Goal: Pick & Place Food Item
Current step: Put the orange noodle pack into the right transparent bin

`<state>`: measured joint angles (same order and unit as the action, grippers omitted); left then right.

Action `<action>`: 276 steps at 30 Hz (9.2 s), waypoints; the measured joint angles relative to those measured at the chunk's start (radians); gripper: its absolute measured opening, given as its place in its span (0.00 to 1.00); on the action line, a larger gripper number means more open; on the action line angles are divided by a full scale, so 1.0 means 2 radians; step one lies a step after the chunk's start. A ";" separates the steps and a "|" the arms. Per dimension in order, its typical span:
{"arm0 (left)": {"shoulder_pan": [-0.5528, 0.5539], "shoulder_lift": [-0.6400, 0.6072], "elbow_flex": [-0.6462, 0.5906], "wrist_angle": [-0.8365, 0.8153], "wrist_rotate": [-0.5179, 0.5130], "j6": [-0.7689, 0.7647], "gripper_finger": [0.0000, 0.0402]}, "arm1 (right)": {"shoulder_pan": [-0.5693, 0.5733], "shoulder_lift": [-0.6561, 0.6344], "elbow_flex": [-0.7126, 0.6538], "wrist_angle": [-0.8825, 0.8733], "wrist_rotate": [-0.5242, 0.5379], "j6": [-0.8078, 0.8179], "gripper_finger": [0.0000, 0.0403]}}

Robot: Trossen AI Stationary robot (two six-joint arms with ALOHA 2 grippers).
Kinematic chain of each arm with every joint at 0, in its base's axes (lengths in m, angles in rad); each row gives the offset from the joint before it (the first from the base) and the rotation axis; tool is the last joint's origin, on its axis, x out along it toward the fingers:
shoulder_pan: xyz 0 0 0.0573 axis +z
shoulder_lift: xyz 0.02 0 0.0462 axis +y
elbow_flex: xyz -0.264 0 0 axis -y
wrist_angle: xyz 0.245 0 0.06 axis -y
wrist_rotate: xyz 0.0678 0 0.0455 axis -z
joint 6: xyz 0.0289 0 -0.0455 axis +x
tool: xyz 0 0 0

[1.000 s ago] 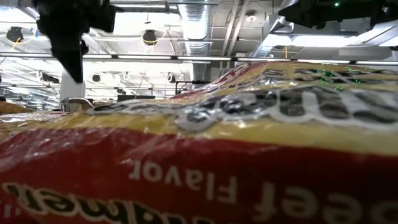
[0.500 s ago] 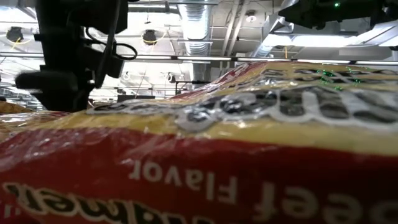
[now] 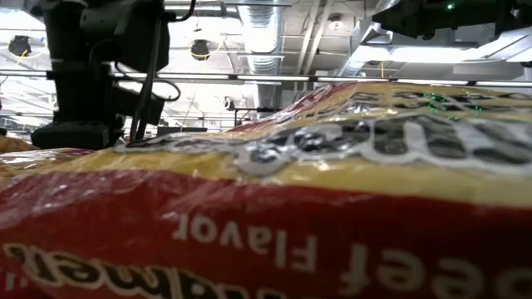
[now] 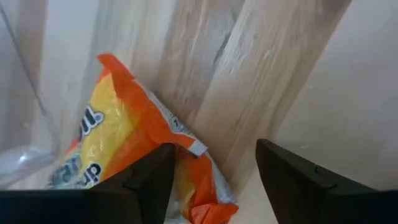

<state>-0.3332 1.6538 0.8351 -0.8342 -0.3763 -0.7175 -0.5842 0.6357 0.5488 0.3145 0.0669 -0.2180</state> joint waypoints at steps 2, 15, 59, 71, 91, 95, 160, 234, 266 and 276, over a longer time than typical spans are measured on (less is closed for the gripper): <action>0.000 -0.003 -0.009 0.008 -0.001 -0.011 0.50 | 0.000 0.000 0.000 0.000 0.000 0.000 0.66; 0.001 -0.002 -0.020 0.013 -0.036 -0.015 0.07 | 0.000 0.000 0.000 0.002 0.000 0.000 0.66; -0.013 -0.259 -0.018 0.343 -0.179 0.376 0.00 | 0.013 0.215 0.072 0.044 -0.168 -0.004 0.66; -0.118 -0.259 -0.018 0.387 -0.351 0.448 0.00 | 0.085 0.333 0.144 0.041 -0.230 -0.007 0.66; -0.131 -0.250 -0.072 0.549 -0.308 0.526 0.00 | 0.168 0.478 0.249 0.032 -0.283 -0.014 0.66; -0.131 -0.250 -0.072 0.549 -0.306 0.527 0.00 | 0.167 0.503 0.270 0.036 -0.336 0.011 0.66; -0.130 -0.250 -0.072 0.562 -0.291 0.526 0.00 | 0.207 0.568 0.325 0.043 -0.415 0.044 0.14; -0.186 -0.299 -0.072 0.427 -0.472 0.491 0.74 | 0.150 0.426 0.286 -0.283 0.122 -0.031 0.00; 0.077 -0.327 -0.072 0.373 -0.244 0.487 0.74 | 0.211 0.196 0.143 -0.463 0.431 0.128 0.00; 0.153 -0.319 -0.072 0.429 -0.094 0.514 0.74 | 0.211 0.199 0.144 -0.574 0.441 0.244 0.00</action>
<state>-0.0263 1.0148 0.6905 0.0238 -0.5650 0.3102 -0.1627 1.0332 0.8360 -0.8343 0.9495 0.2692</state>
